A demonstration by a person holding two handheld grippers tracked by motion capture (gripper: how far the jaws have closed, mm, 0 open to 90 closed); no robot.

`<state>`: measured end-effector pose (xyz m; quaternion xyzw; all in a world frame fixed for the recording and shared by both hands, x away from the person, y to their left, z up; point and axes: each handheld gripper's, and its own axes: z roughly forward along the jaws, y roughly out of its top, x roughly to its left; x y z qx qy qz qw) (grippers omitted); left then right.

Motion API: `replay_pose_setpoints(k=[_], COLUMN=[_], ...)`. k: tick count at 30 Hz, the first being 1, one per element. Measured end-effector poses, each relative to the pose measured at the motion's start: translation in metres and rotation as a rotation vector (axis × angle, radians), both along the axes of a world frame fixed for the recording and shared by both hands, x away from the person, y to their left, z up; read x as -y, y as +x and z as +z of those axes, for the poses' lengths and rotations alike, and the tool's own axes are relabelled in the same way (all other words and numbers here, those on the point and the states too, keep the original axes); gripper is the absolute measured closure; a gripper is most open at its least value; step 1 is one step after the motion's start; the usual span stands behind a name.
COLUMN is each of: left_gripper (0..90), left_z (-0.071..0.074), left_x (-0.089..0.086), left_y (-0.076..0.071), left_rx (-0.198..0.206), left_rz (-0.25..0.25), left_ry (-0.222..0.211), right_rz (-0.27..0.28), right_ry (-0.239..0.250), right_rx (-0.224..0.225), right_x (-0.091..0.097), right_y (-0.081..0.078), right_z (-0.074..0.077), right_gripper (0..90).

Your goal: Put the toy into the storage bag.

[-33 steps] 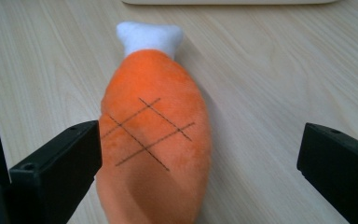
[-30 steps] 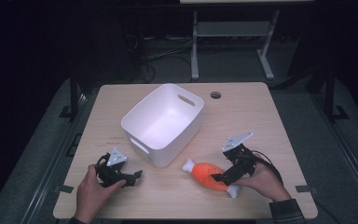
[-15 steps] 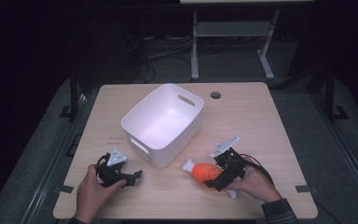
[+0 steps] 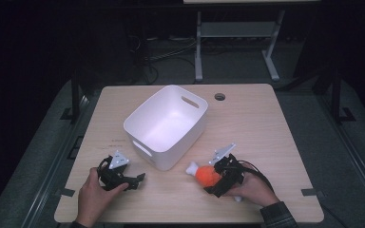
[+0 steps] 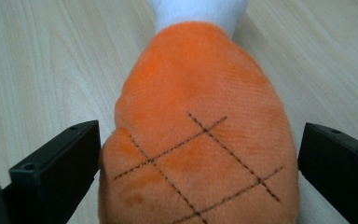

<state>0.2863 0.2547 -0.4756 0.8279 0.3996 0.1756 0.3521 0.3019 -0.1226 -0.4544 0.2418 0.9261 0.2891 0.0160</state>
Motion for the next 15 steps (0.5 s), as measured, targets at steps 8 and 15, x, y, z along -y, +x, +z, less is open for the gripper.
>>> replay_pose_setpoints(k=[8, 15], left_gripper=[12.6, 12.6], left_z=[0.0000, 0.0000], left_x=[0.0000, 0.0000], left_y=[0.0000, 0.0000], left_rx=[0.000, 0.000], left_rz=[0.000, 0.000], left_ry=[0.000, 0.000], right_rz=[0.012, 0.019], right_ry=[-0.019, -0.026], right_rx=[-0.011, -0.003], right_x=[-0.0017, -0.0002], right_y=[-0.0021, -0.0030], right_z=[-0.0048, -0.0045], right_gripper=[0.0, 6.5])
